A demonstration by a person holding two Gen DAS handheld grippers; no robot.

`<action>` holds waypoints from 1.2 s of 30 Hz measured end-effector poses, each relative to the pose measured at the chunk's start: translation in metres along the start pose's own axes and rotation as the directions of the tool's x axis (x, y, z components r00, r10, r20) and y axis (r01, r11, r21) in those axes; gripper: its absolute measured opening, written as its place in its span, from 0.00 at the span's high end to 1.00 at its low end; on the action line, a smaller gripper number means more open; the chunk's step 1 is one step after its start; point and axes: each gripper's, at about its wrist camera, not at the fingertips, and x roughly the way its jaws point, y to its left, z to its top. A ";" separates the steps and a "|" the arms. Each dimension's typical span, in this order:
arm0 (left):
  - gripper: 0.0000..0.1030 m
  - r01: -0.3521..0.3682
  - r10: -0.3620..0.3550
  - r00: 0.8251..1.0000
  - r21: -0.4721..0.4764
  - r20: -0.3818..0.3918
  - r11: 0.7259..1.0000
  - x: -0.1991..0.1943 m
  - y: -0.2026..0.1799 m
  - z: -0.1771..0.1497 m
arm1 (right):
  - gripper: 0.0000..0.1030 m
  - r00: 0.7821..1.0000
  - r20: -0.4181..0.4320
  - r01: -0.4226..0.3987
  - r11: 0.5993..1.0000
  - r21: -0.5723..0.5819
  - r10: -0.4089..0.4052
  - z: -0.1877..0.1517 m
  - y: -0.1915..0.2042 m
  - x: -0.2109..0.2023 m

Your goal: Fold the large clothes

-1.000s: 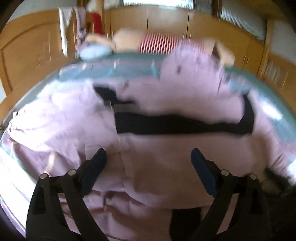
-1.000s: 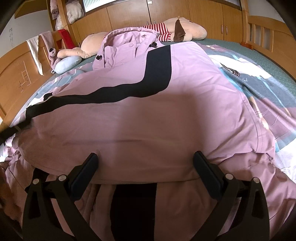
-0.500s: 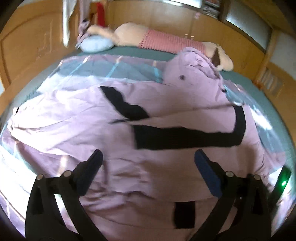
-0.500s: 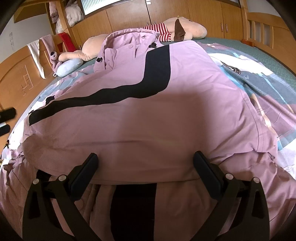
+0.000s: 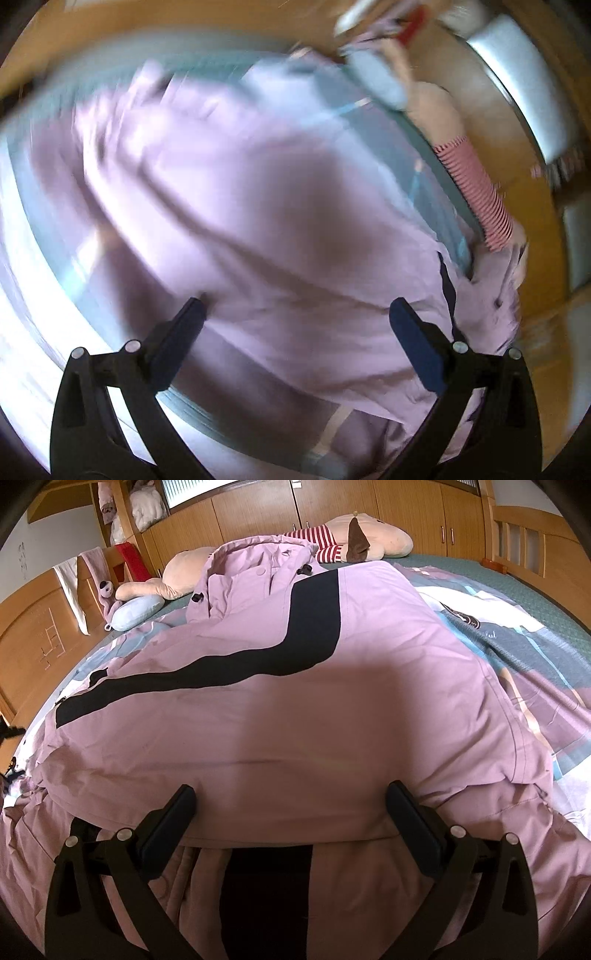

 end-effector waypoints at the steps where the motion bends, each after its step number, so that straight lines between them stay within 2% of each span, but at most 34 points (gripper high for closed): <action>1: 0.02 0.039 -0.041 0.999 -0.071 -0.031 0.997 0.007 0.012 0.000 | 0.01 1.000 0.000 0.000 1.000 0.000 0.000 0.000 0.000 0.000; 6: 0.03 0.178 -0.183 0.983 -0.195 -0.010 0.965 0.009 0.034 0.002 | 0.01 1.000 -0.002 0.004 1.000 -0.002 -0.004 0.001 0.000 0.000; 8: 0.10 0.261 -0.264 0.964 -0.254 0.022 0.931 0.010 0.046 0.005 | 0.01 1.000 -0.002 0.004 1.000 -0.003 -0.004 0.001 0.000 0.001; 9: 0.28 0.275 -0.277 0.960 -0.277 0.033 0.920 0.011 0.052 0.006 | 0.01 1.000 -0.003 0.005 1.000 -0.004 -0.005 0.001 0.000 0.001; 10: 0.50 0.283 -0.285 0.958 -0.297 0.039 0.912 0.013 0.059 0.006 | 0.01 1.000 -0.002 0.003 1.000 -0.003 -0.003 0.001 -0.001 0.001; 11: 0.61 0.291 -0.295 0.955 -0.310 0.037 0.905 0.015 0.064 0.006 | 0.01 1.000 -0.002 0.003 1.000 -0.003 -0.003 0.001 -0.001 0.001; 12: 0.80 0.297 -0.303 0.952 -0.323 0.036 0.898 0.018 0.068 0.005 | 0.01 1.000 -0.002 0.003 1.000 -0.003 -0.003 0.001 0.000 0.001; 13: 0.88 0.308 -0.315 0.948 -0.348 0.038 0.885 0.021 0.074 0.003 | 0.01 1.000 -0.002 0.002 1.000 -0.003 -0.002 0.001 0.000 0.001; 16: 0.96 0.402 -0.396 0.913 -0.385 0.100 0.831 0.016 0.076 0.003 | 0.01 1.000 -0.002 0.003 1.000 -0.003 -0.003 0.001 0.000 0.001; 17: 0.96 0.427 -0.413 0.903 -0.353 0.120 0.832 0.007 0.066 0.006 | 0.01 1.000 -0.002 0.003 1.000 -0.003 -0.003 0.001 0.000 0.001; 19: 0.97 0.464 -0.440 0.885 -0.212 0.150 0.860 -0.020 0.030 0.011 | 0.01 1.000 -0.002 0.003 1.000 -0.003 -0.003 0.001 0.000 0.001; 20: 0.97 0.476 -0.454 0.878 -0.163 0.155 0.864 -0.029 0.014 0.011 | 0.01 1.000 -0.002 0.003 1.000 -0.004 -0.003 0.001 0.000 0.001; 21: 0.96 0.506 -0.488 0.858 -0.106 0.159 0.856 -0.040 -0.004 0.008 | 0.01 1.000 -0.002 0.003 1.000 -0.004 -0.003 0.001 0.000 0.001; 22: 0.96 0.550 -0.540 0.828 -0.030 0.149 0.835 -0.053 -0.030 0.002 | 0.01 1.000 -0.002 0.003 1.000 -0.004 -0.003 0.001 0.000 0.001; 24: 0.96 0.591 -0.598 0.796 0.092 0.095 0.801 -0.071 -0.072 -0.018 | 0.01 1.000 -0.002 0.003 1.000 -0.004 -0.003 0.001 0.000 0.001; 27: 0.95 0.617 -0.630 0.774 0.306 -0.066 0.725 -0.083 -0.149 -0.071 | 0.01 1.000 -0.003 0.005 1.000 -0.005 -0.005 0.001 0.000 0.001; 29: 0.94 0.622 -0.603 0.775 0.390 -0.188 0.679 -0.074 -0.180 -0.110 | 0.01 1.000 -0.004 0.006 1.000 -0.006 -0.006 0.001 0.000 0.002; 30: 0.93 0.608 -0.545 0.791 0.454 -0.277 0.651 -0.059 -0.203 -0.138 | 0.01 1.000 -0.004 0.006 1.000 -0.007 -0.006 0.001 0.001 0.001; 32: 0.89 0.570 -0.428 0.822 0.533 -0.376 0.625 -0.035 -0.226 -0.180 | 0.01 1.000 -0.005 0.006 1.000 -0.006 -0.006 0.001 0.000 0.001; 33: 0.78 0.539 -0.353 0.840 0.569 -0.411 0.621 -0.022 -0.234 -0.201 | 0.01 1.000 -0.005 0.005 1.000 -0.005 -0.005 0.001 0.000 0.001; 34: 0.70 0.485 -0.259 0.869 0.618 -0.422 0.619 -0.010 -0.241 -0.224 | 0.01 1.000 -0.005 0.002 1.000 -0.001 -0.002 0.001 -0.001 0.001; 35: 0.67 0.435 -0.193 0.892 0.660 -0.408 0.612 -0.001 -0.247 -0.238 | 0.01 1.000 -0.004 -0.002 1.000 0.003 0.002 0.001 -0.001 0.001; 36: 0.59 0.385 -0.142 0.914 0.703 -0.380 0.598 0.001 -0.250 -0.251 | 0.01 1.000 -0.003 -0.004 1.000 0.005 0.004 0.001 -0.002 0.001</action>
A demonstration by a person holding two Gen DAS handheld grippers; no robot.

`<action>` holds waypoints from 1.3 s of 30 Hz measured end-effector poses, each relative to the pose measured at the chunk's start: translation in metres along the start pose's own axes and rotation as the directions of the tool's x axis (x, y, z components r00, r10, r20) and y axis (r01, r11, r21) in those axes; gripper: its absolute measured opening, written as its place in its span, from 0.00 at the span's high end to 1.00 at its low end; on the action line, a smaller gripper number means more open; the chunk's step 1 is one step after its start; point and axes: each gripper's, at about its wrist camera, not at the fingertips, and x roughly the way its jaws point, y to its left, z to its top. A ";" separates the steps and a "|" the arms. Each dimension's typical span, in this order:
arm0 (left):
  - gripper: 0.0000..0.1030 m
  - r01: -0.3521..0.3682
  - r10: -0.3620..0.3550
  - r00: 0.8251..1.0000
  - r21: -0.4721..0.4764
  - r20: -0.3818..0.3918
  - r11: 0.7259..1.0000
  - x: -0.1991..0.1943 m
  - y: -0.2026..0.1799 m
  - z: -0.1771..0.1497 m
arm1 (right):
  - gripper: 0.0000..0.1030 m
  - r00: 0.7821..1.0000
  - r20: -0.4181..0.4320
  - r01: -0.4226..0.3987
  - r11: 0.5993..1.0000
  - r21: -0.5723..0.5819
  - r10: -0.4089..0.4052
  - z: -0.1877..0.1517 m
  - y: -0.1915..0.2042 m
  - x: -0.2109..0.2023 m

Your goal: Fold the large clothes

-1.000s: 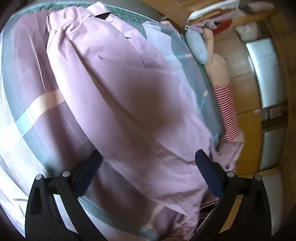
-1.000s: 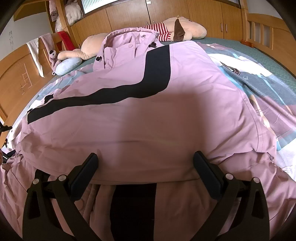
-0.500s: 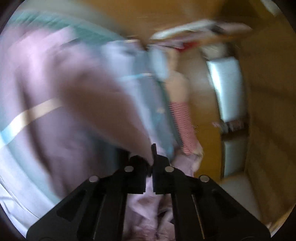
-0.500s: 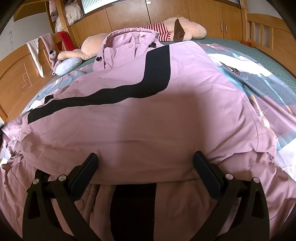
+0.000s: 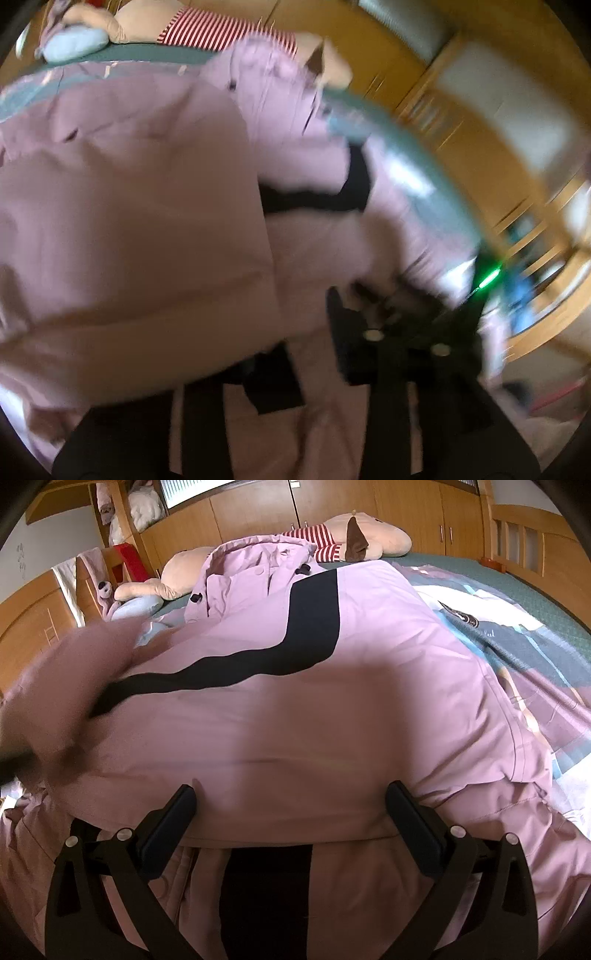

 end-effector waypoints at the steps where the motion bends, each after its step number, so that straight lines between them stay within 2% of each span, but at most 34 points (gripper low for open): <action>1: 0.46 -0.026 0.026 1.000 0.018 -0.006 1.000 0.003 -0.004 0.000 | 0.01 1.000 0.000 -0.001 1.000 0.001 0.001 0.000 0.000 0.000; 2: 0.37 -0.034 0.035 0.999 0.031 -0.020 0.999 0.003 -0.009 0.001 | 0.01 1.000 0.000 -0.002 1.000 0.000 0.002 0.000 0.000 0.000; 3: 0.18 -0.002 0.003 0.999 0.020 -0.035 1.000 0.000 -0.013 0.003 | 0.01 1.000 0.000 -0.004 1.000 0.001 0.004 0.000 -0.001 0.000; 4: 0.10 0.033 -0.033 0.999 0.002 -0.032 0.999 -0.006 -0.018 0.002 | 0.01 1.000 0.001 -0.005 1.000 0.003 0.005 0.000 -0.001 0.000; 6: 0.09 0.060 -0.060 0.998 0.020 -0.014 0.998 -0.020 -0.031 0.000 | 0.01 1.000 0.001 -0.008 1.000 0.005 0.008 0.000 -0.002 0.000; 8: 0.09 0.084 -0.087 0.996 0.109 0.026 0.991 -0.038 -0.056 -0.010 | 0.01 1.000 0.002 -0.009 1.000 0.006 0.009 0.000 -0.002 0.000; 9: 0.09 0.083 -0.097 0.992 0.151 0.084 0.985 -0.054 -0.065 -0.010 | 0.01 1.000 0.002 -0.009 1.000 0.006 0.009 0.000 -0.002 0.000; 11: 0.09 0.092 -0.118 0.979 0.152 0.168 0.984 -0.082 -0.061 -0.019 | 0.01 1.000 0.002 -0.009 1.000 0.005 0.009 0.000 -0.002 0.000; 12: 0.09 0.091 -0.116 0.970 0.123 0.212 0.988 -0.096 -0.050 -0.017 | 0.01 1.000 0.002 -0.009 1.000 0.005 0.009 0.000 -0.002 0.000; 13: 0.09 0.078 -0.089 0.960 0.050 0.267 0.996 -0.113 -0.028 -0.015 | 0.01 1.000 0.002 -0.008 1.000 0.005 0.008 0.000 -0.002 0.000; 14: 0.09 0.059 -0.049 0.952 -0.025 0.304 0.998 -0.125 -0.007 -0.012 | 0.01 1.000 0.002 -0.009 1.000 0.005 0.009 0.000 -0.002 0.000; 15: 0.09 0.024 0.032 0.935 -0.154 0.353 0.988 -0.139 0.027 -0.010 | 0.01 1.000 0.002 -0.009 1.000 0.005 0.009 0.000 -0.002 0.000; 17: 0.09 -0.086 0.233 0.897 -0.369 0.375 0.925 -0.157 0.080 -0.015 | 0.01 1.000 0.002 -0.009 1.000 0.005 0.009 0.000 -0.002 0.000; 18: 0.08 -0.123 0.337 0.873 -0.508 0.353 0.852 -0.166 0.117 -0.022 | 0.01 1.000 0.002 -0.009 1.000 0.005 0.009 0.000 -0.002 0.000; 19: 0.08 -0.102 0.355 0.869 -0.578 0.344 0.810 -0.170 0.140 -0.030 | 0.01 1.000 0.002 -0.009 1.000 0.005 0.009 0.000 -0.002 0.000; 20: 0.07 -0.054 0.341 0.879 -0.640 0.334 0.767 -0.171 0.163 -0.038 | 0.01 1.000 0.002 -0.009 1.000 0.005 0.009 0.000 -0.002 0.000; 21: 0.07 -0.005 0.302 0.898 -0.679 0.319 0.734 -0.166 0.180 -0.043 | 0.01 1.000 0.001 -0.009 1.000 0.005 0.009 0.000 -0.002 0.000; 22: 0.07 0.061 0.226 0.924 -0.702 0.308 0.709 -0.158 0.194 -0.046 | 0.01 1.000 0.001 -0.008 1.000 0.004 0.008 0.000 -0.002 0.000; 24: 0.07 0.175 0.076 0.949 -0.712 0.306 0.680 -0.137 0.202 -0.048 | 0.01 1.000 0.001 -0.008 1.000 0.004 0.008 0.000 -0.002 0.000; 25: 0.07 0.231 -0.010 0.952 -0.700 0.305 0.675 -0.124 0.198 -0.046 | 0.01 1.000 0.002 -0.009 1.000 0.004 0.009 0.000 -0.002 0.000; 27: 0.07 0.336 -0.144 0.932 -0.649 0.331 0.682 -0.106 0.181 -0.039 | 0.01 1.000 0.001 -0.008 1.000 0.004 0.008 0.000 -0.002 0.001; 29: 0.06 0.431 -0.258 0.895 -0.558 0.363 0.709 -0.100 0.158 -0.030 | 0.01 1.000 0.001 -0.008 1.000 0.004 0.008 0.000 -0.002 0.001; 31: 0.06 0.523 -0.374 0.840 -0.400 0.394 0.753 -0.103 0.123 -0.016 | 0.01 1.000 0.001 -0.008 1.000 0.003 0.008 0.000 -0.002 0.001; 32: 0.06 0.549 -0.420 0.820 -0.324 0.390 0.771 -0.108 0.108 -0.013 | 0.01 1.000 0.001 -0.008 1.000 0.003 0.008 0.000 -0.002 0.001; 33: 0.05 0.582 -0.480 0.791 -0.226 0.378 0.781 -0.115 0.090 -0.009 | 0.01 1.000 0.001 -0.009 1.000 0.003 0.009 0.000 -0.002 0.001; 34: 0.04 0.617 -0.541 0.757 -0.130 0.367 0.776 -0.121 0.072 -0.007 | 0.01 1.000 0.001 -0.009 1.000 0.003 0.009 0.000 -0.002 0.001; 35: 0.04 0.633 -0.569 0.738 -0.079 0.363 0.770 -0.123 0.061 -0.008 | 0.01 1.000 0.001 -0.009 1.000 0.003 0.009 0.000 -0.002 0.001; 36: 0.02 0.633 -0.576 0.734 -0.056 0.360 0.772 -0.123 0.055 -0.008 | 0.01 1.000 0.001 -0.008 1.000 0.003 0.008 0.000 -0.002 0.001; 39: 0.02 0.573 -0.504 0.788 -0.121 0.353 0.811 -0.115 0.062 -0.007 | 0.01 1.000 0.001 -0.008 1.000 0.003 0.008 0.000 -0.002 0.001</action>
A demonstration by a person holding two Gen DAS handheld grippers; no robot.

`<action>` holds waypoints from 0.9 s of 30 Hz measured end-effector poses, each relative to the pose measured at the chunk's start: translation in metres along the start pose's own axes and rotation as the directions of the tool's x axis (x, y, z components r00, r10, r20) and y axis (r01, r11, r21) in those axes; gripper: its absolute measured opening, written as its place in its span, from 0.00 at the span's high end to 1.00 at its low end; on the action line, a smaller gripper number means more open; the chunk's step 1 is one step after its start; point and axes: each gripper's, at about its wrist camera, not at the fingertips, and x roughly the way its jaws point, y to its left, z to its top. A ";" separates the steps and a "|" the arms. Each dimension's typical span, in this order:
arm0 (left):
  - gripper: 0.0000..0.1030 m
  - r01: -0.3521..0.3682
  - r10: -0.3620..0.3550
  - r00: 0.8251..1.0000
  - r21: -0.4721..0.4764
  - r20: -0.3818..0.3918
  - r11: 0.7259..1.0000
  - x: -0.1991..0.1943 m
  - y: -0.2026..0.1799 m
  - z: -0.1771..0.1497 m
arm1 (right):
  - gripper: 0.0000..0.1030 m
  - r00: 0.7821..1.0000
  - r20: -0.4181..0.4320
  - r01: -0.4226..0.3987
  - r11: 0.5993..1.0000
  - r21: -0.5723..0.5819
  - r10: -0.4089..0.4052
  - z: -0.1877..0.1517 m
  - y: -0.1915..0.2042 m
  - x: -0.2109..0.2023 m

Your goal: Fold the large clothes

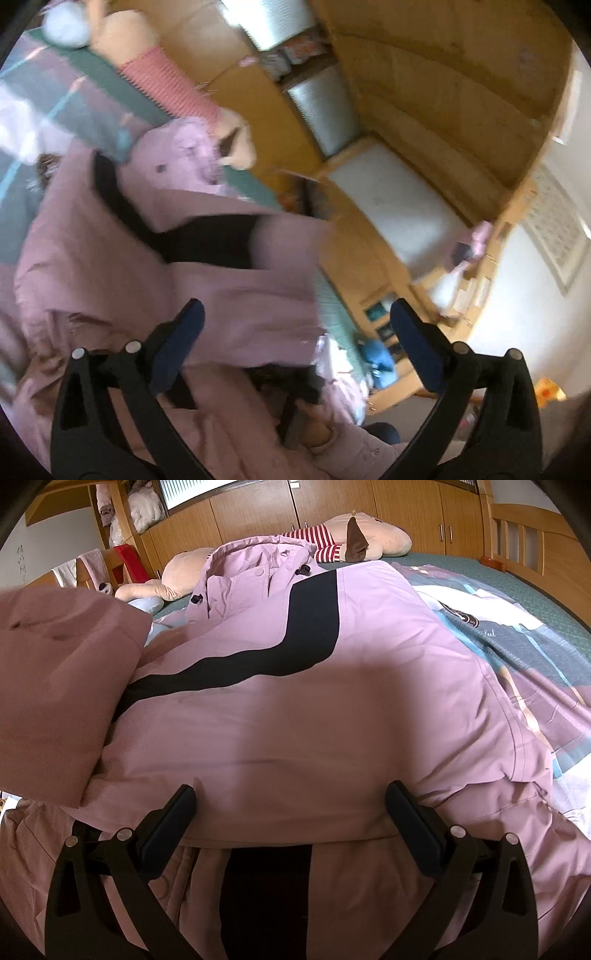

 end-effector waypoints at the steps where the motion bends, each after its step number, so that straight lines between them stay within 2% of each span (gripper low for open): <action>1: 0.02 -0.071 0.071 0.997 -0.041 0.003 0.997 0.000 0.010 -0.001 | 0.01 1.000 0.000 0.000 1.000 0.000 0.000 0.000 0.000 0.000; 2: 0.02 -0.143 0.144 0.990 -0.072 0.005 0.987 0.000 0.019 0.001 | 0.01 1.000 0.001 0.001 1.000 0.002 -0.001 0.000 0.000 -0.001; 3: 0.02 -0.227 0.228 0.974 -0.095 0.003 0.969 -0.004 0.027 0.000 | 0.01 1.000 0.008 0.005 1.000 0.008 -0.005 0.000 -0.001 -0.004; 4: 0.02 -0.331 0.333 0.943 -0.106 -0.003 0.938 -0.002 0.036 0.001 | 0.01 1.000 0.012 0.014 1.000 0.016 -0.015 -0.001 -0.001 -0.009; 6: 0.02 -0.462 0.463 0.886 -0.102 -0.017 0.881 -0.002 0.050 0.002 | 0.01 1.000 0.010 0.028 0.999 0.022 -0.029 -0.004 0.000 -0.023; 7: 0.02 -0.543 0.541 0.840 -0.102 -0.044 0.834 0.003 0.056 0.001 | 0.01 1.000 0.007 0.017 1.000 0.019 -0.017 -0.008 0.001 -0.034; 10: 0.02 -0.629 0.621 0.776 -0.082 -0.111 0.773 0.015 0.063 -0.003 | 0.01 0.996 0.015 -0.088 0.996 0.034 0.088 -0.018 0.001 -0.062; 13: 0.02 -0.661 0.653 0.747 -0.030 -0.126 0.750 0.028 0.057 -0.008 | 0.01 0.988 0.008 -0.154 0.985 0.073 0.153 -0.007 -0.002 -0.068; 15: 0.02 -0.682 0.677 0.724 0.012 -0.129 0.731 0.033 0.050 -0.008 | 0.01 0.980 -0.046 -0.182 0.967 0.180 0.193 0.010 -0.011 -0.054; 17: 0.02 -0.714 0.716 0.686 0.066 -0.129 0.697 0.036 0.043 -0.012 | 0.05 0.971 -0.121 -0.162 0.937 0.310 0.207 0.019 -0.022 -0.034; 18: 0.02 -0.724 0.727 0.673 0.083 -0.134 0.685 0.039 0.042 -0.013 | 0.06 0.966 -0.132 -0.160 0.913 0.376 0.224 0.022 -0.029 -0.029; 19: 0.02 -0.729 0.733 0.663 0.092 -0.151 0.678 0.044 0.044 -0.015 | 0.13 0.962 -0.128 -0.167 0.890 0.424 0.241 0.022 -0.033 -0.026; 20: 0.02 -0.729 0.731 0.662 0.088 -0.166 0.679 0.040 0.053 -0.015 | 0.34 0.959 -0.123 -0.175 0.873 0.455 0.256 0.023 -0.037 -0.024; 21: 0.02 -0.726 0.726 0.663 0.081 -0.184 0.683 0.039 0.057 -0.017 | 0.51 0.957 -0.127 -0.172 0.865 0.472 0.260 0.024 -0.041 -0.022; 22: 0.02 -0.726 0.723 0.661 0.073 -0.199 0.684 0.040 0.061 -0.019 | 0.79 0.958 -0.136 -0.162 0.865 0.474 0.253 0.025 -0.043 -0.022; 23: 0.02 -0.730 0.727 0.657 0.076 -0.197 0.680 0.041 0.063 -0.020 | 0.98 0.950 -0.130 -0.189 0.853 0.486 0.284 0.025 -0.045 -0.022; 24: 0.02 -0.731 0.731 0.655 0.082 -0.194 0.677 0.041 0.062 -0.020 | 0.99 0.924 -0.097 -0.270 0.809 0.522 0.371 0.025 -0.050 -0.022; 25: 0.02 -0.732 0.733 0.651 0.092 -0.195 0.675 0.042 0.061 -0.020 | 0.99 0.916 -0.067 -0.301 0.788 0.536 0.395 0.026 -0.052 -0.026; 26: 0.02 -0.731 0.733 0.651 0.096 -0.195 0.675 0.043 0.060 -0.020 | 0.99 0.924 -0.054 -0.295 0.795 0.530 0.379 0.028 -0.051 -0.030; 27: 0.02 -0.727 0.730 0.655 0.096 -0.196 0.679 0.043 0.059 -0.020 | 0.99 0.942 -0.029 -0.276 0.822 0.498 0.334 0.034 -0.051 -0.037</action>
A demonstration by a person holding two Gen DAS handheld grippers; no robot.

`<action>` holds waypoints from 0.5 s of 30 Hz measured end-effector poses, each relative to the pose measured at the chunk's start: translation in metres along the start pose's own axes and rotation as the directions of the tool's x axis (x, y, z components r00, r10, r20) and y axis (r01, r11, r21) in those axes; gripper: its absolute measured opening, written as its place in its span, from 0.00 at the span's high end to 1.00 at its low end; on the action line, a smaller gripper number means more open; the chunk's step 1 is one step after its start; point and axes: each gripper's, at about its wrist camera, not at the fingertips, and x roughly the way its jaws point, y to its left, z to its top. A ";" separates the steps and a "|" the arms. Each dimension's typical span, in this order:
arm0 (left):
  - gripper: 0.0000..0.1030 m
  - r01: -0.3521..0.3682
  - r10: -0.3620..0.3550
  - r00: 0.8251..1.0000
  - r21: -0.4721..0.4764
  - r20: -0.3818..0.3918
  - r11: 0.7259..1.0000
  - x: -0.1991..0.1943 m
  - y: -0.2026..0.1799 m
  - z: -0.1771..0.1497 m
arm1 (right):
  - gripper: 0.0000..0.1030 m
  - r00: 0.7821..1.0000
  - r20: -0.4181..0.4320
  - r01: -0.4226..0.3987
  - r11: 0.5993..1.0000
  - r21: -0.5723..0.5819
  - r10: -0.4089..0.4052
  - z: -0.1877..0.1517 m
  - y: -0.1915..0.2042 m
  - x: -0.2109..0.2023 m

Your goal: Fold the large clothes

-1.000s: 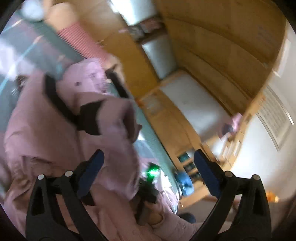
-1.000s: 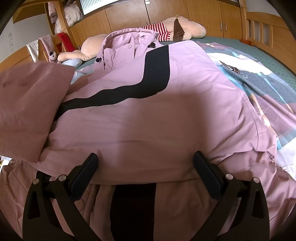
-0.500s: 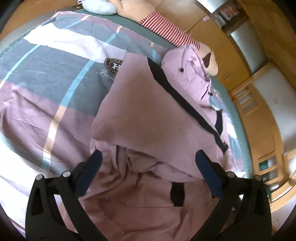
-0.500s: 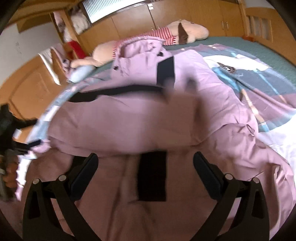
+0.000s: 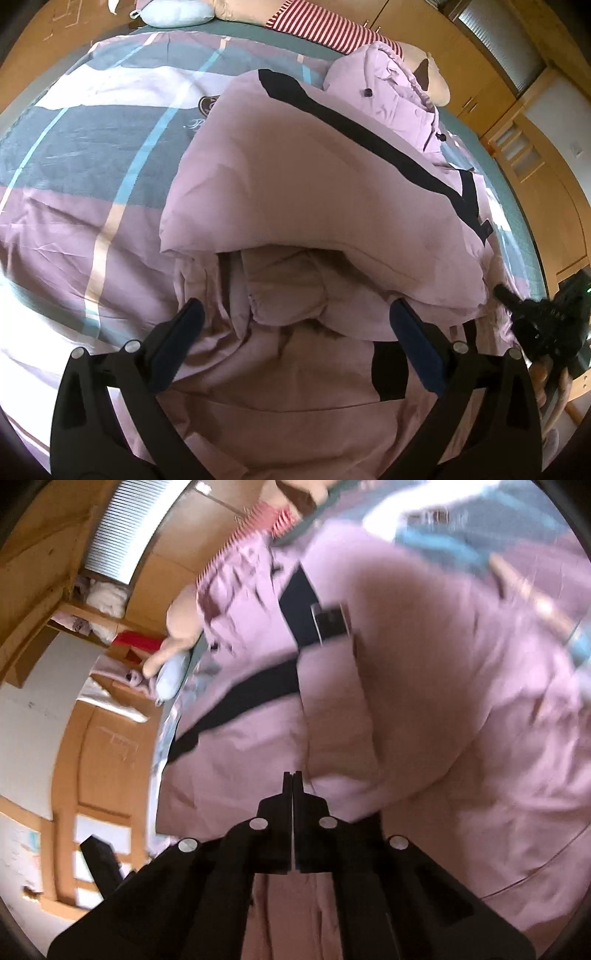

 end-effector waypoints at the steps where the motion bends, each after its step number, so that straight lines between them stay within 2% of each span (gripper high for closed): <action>1: 0.02 0.002 -0.002 1.000 0.000 0.000 1.000 0.000 0.000 -0.001 | 0.99 0.999 0.030 0.026 0.999 -0.023 -0.025 0.003 0.004 -0.004; 3: 0.02 0.000 0.000 1.000 -0.002 0.002 1.000 0.000 0.000 -0.001 | 0.99 0.989 0.087 0.119 0.992 -0.041 -0.115 0.010 0.008 -0.012; 4: 0.02 0.001 -0.001 1.000 -0.005 0.004 1.000 0.000 0.001 -0.001 | 0.96 0.986 0.097 0.140 0.989 -0.037 -0.136 0.011 0.006 -0.012; 6: 0.02 0.004 -0.004 1.000 -0.011 0.007 1.000 -0.001 0.002 -0.001 | 0.64 0.982 0.082 0.173 0.985 -0.022 -0.171 0.014 0.000 -0.010; 7: 0.02 0.009 -0.009 1.000 -0.017 0.011 1.000 -0.001 0.003 0.000 | 0.33 0.981 0.060 0.185 0.983 0.000 -0.184 0.014 -0.007 -0.009; 8: 0.02 0.014 -0.014 1.000 -0.023 0.014 1.000 -0.001 0.003 0.000 | 0.27 0.984 0.053 0.171 0.985 0.022 -0.172 0.013 -0.013 -0.008; 14: 0.02 0.045 -0.045 0.999 -0.037 0.022 0.998 -0.001 0.002 0.000 | 0.30 0.999 -0.050 0.020 0.995 0.101 -0.015 0.006 -0.025 0.017; 15: 0.02 0.044 -0.043 0.999 -0.031 0.016 0.999 0.001 0.001 0.000 | 0.31 0.998 -0.062 0.022 0.995 0.096 -0.016 0.005 -0.025 0.022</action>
